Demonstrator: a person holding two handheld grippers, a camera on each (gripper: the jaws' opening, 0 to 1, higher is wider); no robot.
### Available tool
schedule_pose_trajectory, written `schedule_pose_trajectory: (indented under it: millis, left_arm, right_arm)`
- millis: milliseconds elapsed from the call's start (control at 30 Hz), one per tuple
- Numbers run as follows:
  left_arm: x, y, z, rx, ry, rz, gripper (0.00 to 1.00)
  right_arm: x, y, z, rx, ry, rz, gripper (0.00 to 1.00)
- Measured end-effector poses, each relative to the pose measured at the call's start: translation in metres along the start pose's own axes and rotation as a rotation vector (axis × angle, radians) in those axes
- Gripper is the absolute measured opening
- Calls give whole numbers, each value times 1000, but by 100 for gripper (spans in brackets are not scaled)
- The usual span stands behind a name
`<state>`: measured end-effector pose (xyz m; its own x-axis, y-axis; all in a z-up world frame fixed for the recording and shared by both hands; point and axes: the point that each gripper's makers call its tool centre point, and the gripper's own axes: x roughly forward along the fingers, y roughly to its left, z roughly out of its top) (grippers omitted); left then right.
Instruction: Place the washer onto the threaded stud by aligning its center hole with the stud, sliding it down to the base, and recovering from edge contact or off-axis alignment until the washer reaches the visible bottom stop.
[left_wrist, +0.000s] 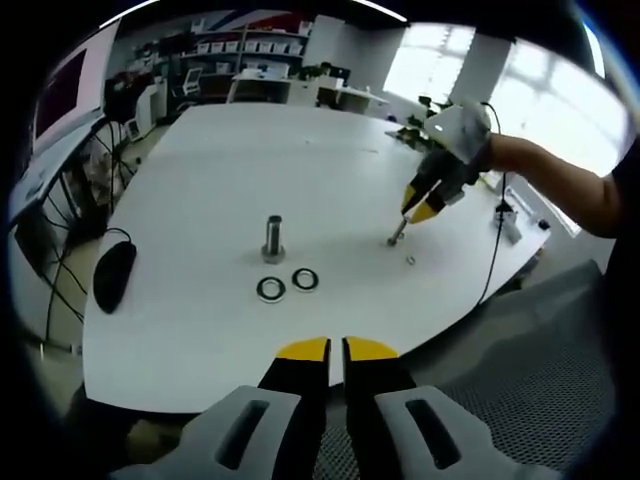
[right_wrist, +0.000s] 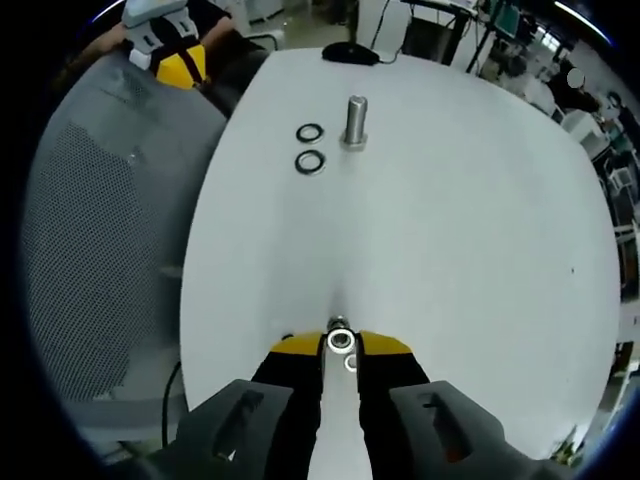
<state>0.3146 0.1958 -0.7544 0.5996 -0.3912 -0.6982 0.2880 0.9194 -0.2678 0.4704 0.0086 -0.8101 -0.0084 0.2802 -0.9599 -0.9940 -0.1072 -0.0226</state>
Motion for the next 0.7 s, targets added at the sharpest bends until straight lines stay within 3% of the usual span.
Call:
schedule_pose_trajectory:
  millis: [700]
  left_arm:
    - [1,1,-4,0,26,1,2]
  right_arm:
    - [31,1,-6,-9,23,26,13]
